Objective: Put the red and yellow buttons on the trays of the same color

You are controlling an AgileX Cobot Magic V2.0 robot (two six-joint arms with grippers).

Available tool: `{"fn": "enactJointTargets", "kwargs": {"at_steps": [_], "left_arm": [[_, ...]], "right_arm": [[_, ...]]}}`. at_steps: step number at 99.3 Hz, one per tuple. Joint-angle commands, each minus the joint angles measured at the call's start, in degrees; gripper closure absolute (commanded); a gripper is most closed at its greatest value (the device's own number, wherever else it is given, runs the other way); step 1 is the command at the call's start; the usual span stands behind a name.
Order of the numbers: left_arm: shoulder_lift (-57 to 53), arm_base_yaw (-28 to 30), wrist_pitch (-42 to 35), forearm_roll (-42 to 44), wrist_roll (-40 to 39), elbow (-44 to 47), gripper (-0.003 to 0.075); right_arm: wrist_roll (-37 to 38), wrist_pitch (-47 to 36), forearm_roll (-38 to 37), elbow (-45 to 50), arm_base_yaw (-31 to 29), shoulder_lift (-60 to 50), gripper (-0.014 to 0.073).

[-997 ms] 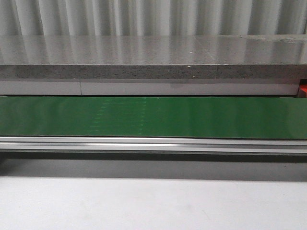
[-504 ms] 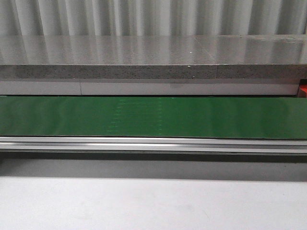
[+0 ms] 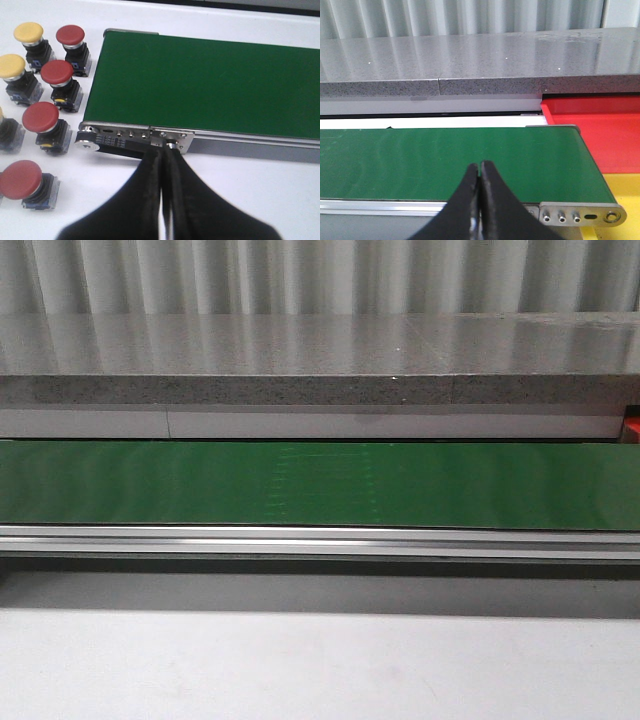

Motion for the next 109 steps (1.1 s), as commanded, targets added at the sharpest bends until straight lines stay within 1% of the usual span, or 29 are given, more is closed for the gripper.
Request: {"fn": "enactJointTargets", "kwargs": {"at_steps": [1,14,19,24,31,33,38,39,43,45,47,50,53,56,63,84,95,109], "left_arm": [[1.86,-0.23,-2.74,-0.51,-0.56,-2.00,0.0739],[3.48,-0.23,-1.98,-0.71,-0.56,-2.00,0.0731],[3.74,-0.23,-1.25,-1.75,-0.56,-2.00,0.0701],[3.86,-0.23,-0.62,-2.67,-0.56,-2.00,0.0645],[3.84,-0.23,0.99,-3.12,-0.56,-2.00,0.0521],[3.84,-0.23,1.52,-3.10,-0.56,-2.00,0.0459],[3.84,-0.23,2.73,-3.14,-0.56,-2.00,0.0360],[3.84,-0.23,2.93,-3.14,-0.56,-2.00,0.0328],[3.84,-0.23,3.87,-3.14,-1.32,-2.00,0.0237],[3.84,-0.23,4.35,-2.99,-2.40,-2.00,0.0210],[3.84,-0.23,4.69,-2.67,-4.29,-2.00,0.0165],[3.84,-0.23,5.02,-1.88,-5.93,-2.00,0.0131],[3.84,-0.23,5.41,-1.19,-9.27,-2.00,0.0108],[3.88,-0.23,5.65,-0.43,-12.35,-1.88,0.0098],[3.88,-0.23,5.96,1.69,-19.32,-1.39,0.0099],[5.73,-0.23,6.11,11.32,-33.12,1.52,0.0099],[7.98,0.35,6.23,16.54,-38.00,2.72,0.0099],[11.41,3.91,4.35,19.18,-38.63,2.87,0.0099]], "right_arm": [[-0.32,-4.80,-0.48,-0.92,-0.02,-1.16,0.0718],[-0.32,-4.80,-0.48,-0.92,-0.02,-1.16,0.0718],[-0.32,-4.80,-0.48,-0.92,-0.02,-1.16,0.0718],[-0.32,-4.80,-0.48,-0.92,-0.02,-1.16,0.0718],[-0.32,-4.80,-0.48,-0.92,-0.02,-1.16,0.0718],[-0.32,-4.80,-0.48,-0.92,-0.02,-1.16,0.0718],[-0.32,-4.80,-0.48,-0.92,-0.02,-1.16,0.0718],[-0.32,-4.80,-0.48,-0.92,-0.02,-1.16,0.0718],[-0.32,-4.80,-0.48,-0.92,-0.02,-1.16,0.0718],[-0.32,-4.80,-0.48,-0.92,-0.02,-1.16,0.0718],[-0.32,-4.80,-0.48,-0.92,-0.02,-1.16,0.0718],[-0.32,-4.80,-0.48,-0.92,-0.02,-1.16,0.0718],[-0.32,-4.80,-0.48,-0.92,-0.02,-1.16,0.0718],[-0.32,-4.80,-0.48,-0.92,-0.02,-1.16,0.0718],[-0.32,-4.80,-0.48,-0.92,-0.02,-1.16,0.0718],[-0.32,-4.80,-0.48,-0.92,-0.02,-1.16,0.0718],[-0.32,-4.80,-0.48,-0.92,-0.02,-1.16,0.0718],[-0.32,-4.80,-0.48,-0.92,-0.02,-1.16,0.0718]]}}
